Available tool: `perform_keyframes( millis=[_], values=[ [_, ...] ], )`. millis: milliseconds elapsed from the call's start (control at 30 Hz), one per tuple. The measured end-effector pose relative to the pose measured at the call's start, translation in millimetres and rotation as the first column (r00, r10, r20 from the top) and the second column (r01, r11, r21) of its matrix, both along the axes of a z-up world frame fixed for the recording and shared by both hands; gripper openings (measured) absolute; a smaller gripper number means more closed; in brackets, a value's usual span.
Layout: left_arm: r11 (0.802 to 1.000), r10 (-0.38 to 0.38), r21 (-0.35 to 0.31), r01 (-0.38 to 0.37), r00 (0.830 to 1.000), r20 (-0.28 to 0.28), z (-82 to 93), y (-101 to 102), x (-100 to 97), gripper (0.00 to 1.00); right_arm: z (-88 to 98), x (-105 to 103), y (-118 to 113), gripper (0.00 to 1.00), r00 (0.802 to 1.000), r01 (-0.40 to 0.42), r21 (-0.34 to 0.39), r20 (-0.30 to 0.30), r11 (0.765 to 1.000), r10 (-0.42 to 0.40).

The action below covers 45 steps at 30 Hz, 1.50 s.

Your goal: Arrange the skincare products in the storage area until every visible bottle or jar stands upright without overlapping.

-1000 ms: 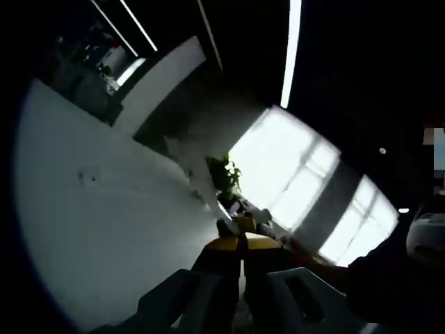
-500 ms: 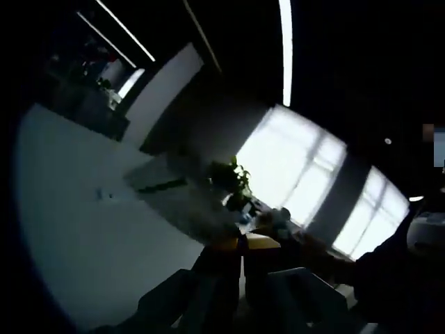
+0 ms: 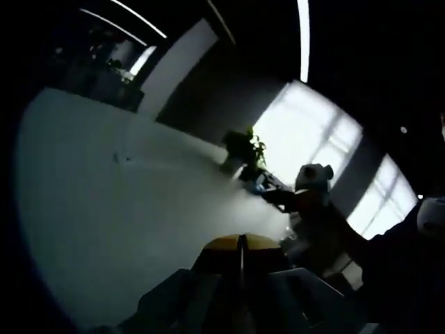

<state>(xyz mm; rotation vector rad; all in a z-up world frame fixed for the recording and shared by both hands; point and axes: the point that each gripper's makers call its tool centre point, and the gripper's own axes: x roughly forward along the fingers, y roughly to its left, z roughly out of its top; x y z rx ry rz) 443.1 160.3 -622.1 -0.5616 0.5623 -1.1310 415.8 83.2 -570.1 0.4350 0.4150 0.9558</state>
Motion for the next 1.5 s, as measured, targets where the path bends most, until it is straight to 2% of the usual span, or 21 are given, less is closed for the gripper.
perform_keyframes(
  millis=[267,400,533,600,667,700,767,833,867,900,933,967,1000,1033,1067,1167,1300,1333,1400,1467,1500],
  values=[
    [0.99,-0.023,0.138,0.026,0.999,-0.022,-23.9,11,-10.8,0.0,15.6,-9,-2,0.31,0.998,-0.017,-0.057,0.067,0.998,0.021],
    [0.952,-0.08,0.297,0.074,0.997,0.006,-49.9,14,-22.2,0.0,15.1,-4,-8,0.3,0.996,-0.005,-0.093,0.087,0.996,0.013],
    [0.867,-0.173,0.483,0.124,0.983,0.058,-80.4,23,-30.1,0.0,16.8,-6,-9,0.28,0.996,-0.01,-0.084,0.088,0.996,0.017],
    [0.79,-0.273,0.594,0.155,0.955,0.115,-94.4,29,-33.6,0.0,18.0,-9,-8,0.28,0.996,-0.014,-0.085,0.089,0.996,0.021],
    [0.722,-0.351,0.669,0.178,0.927,0.133,-104.1,33,-36.9,0.04,20.6,-13,-6,0.29,0.995,-0.027,-0.085,0.094,0.996,0.035],
    [0.667,-0.422,0.718,0.198,0.895,0.144,-110.4,35,-39.0,0.08,21.3,-14,-6,0.3,0.994,-0.029,-0.095,0.102,0.995,0.039],
    [0.63,-0.482,0.745,0.219,0.863,0.154,-114.3,33,-40.7,0.14,21.4,-15,-5,0.3,0.993,-0.03,-0.106,0.107,0.994,0.041],
    [0.581,-0.556,0.777,0.241,0.815,0.163,-118.0,32,-40.7,0.22,22.2,-17,-4,0.3,0.993,-0.032,-0.107,0.109,0.994,0.044],
    [0.543,-0.604,0.802,0.25,0.779,0.167,-119.9,31,-40.6,0.25,23.2,-18,-4,0.3,0.993,-0.029,-0.106,0.111,0.994,0.041],
    [0.534,-0.616,0.807,0.253,0.77,0.167,-120.3,31,-41.0,0.28,23.5,-18,-4,0.3,0.993,-0.028,-0.106,0.112,0.994,0.04],
    [0.49,-0.681,0.823,0.286,0.715,0.158,-121.9,29,-44.6,0.31,23.8,-19,-5,0.3,0.993,-0.028,-0.104,0.111,0.994,0.04],
    [0.462,-0.72,0.835,0.299,0.677,0.156,-123.1,28,-46.2,0.32,23.2,-20,-7,0.3,0.993,-0.024,-0.105,0.109,0.994,0.036],
    [0.412,-0.78,0.854,0.318,0.608,0.15,-125.1,27,-50.5,0.34,22.5,-20,-9,0.3,0.994,-0.017,-0.108,0.109,0.994,0.028],
    [0.386,-0.809,0.86,0.333,0.57,0.142,-126.6,27,-53.2,0.36,21.8,-21,-10,0.3,0.994,-0.016,-0.109,0.106,0.994,0.027],
    [0.347,-0.845,0.87,0.35,0.52,0.127,-129.1,27,-56.5,0.37,21.2,-23,-11,0.3,0.994,-0.013,-0.109,0.104,0.994,0.024],
    [0.265,-0.906,0.89,0.372,0.411,0.099,-135.6,28,-59.5,0.36,19.5,-27,-17,0.3,0.995,0.0,-0.116,0.101,0.993,0.011],
    [0.209,-0.943,0.897,0.389,0.324,0.079,-143.4,26,-60.6,0.38,18.9,-32,-27,0.3,0.995,0.027,-0.111,0.094,0.993,-0.016],
    [0.201,-0.946,0.897,0.394,0.316,0.073,-144.7,26,-60.8,0.41,19.0,-32,-28,0.3,0.995,0.03,-0.111,0.093,0.993,-0.02],
    [0.154,-0.964,0.911,0.382,0.259,0.055,-150.1,26,-58.3,0.42,19.0,-34,-34,0.32,0.995,0.047,-0.108,0.089,0.993,-0.037],
    [0.132,-0.969,0.915,0.382,0.245,0.037,-153.9,26,-57.8,0.45,17.5,-35,-38,0.36,0.995,0.066,-0.111,0.08,0.992,-0.058],
    [0.11,-0.974,0.917,0.383,0.227,0.022,-156.3,26,-57.6,0.46,15.2,-35,-43,0.39,0.993,0.092,-0.129,0.08,0.987,-0.082]
  ],
)
